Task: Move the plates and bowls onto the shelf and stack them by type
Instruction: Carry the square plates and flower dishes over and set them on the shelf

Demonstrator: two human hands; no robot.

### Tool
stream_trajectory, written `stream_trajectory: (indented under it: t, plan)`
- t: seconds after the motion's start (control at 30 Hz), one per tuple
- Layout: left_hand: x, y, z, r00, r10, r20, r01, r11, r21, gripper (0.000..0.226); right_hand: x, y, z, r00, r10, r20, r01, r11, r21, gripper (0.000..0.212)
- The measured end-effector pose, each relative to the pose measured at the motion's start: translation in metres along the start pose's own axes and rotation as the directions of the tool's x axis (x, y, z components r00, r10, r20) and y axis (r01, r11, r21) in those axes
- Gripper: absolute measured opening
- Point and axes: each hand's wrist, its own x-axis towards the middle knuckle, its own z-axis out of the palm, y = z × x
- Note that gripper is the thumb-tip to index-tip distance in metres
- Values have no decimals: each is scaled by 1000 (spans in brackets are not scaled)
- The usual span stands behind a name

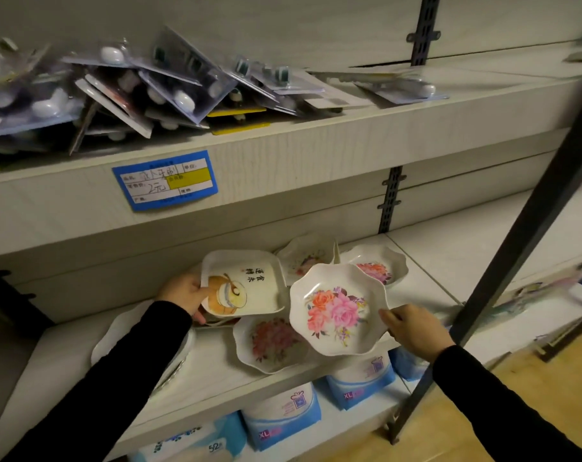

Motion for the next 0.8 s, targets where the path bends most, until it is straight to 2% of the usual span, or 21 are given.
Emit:
stream_trajectory:
  t: [0.07,0.17,0.37,0.5,0.63,0.8]
  plan:
    - [-4,0,6,999,38,-15,-38,999,7,11,-7,11,-4,999,48,-5,-48,999,26,47]
    - [-11,3,22,994,96,-45,-95,995,28,15,-19,29,-12,996,83,-21,-83,996,39,46]
    - [-39,25,54,979,204,-8,-204,979,8,18,-39,76,-27,986,148,-75,-140,986,95,48]
    - [-63,52,72,962,272,4,-271,960,62,14,-55,109,-50,984,152,-99,-142,985,102,48]
    - [-93,87,103,959,282,33,-283,957,68,27,-67,152,-79,981,149,-120,-135,984,115,50]
    - [-137,129,159,964,261,53,-261,965,0,21,-79,218,-123,982,134,-133,-115,984,137,52]
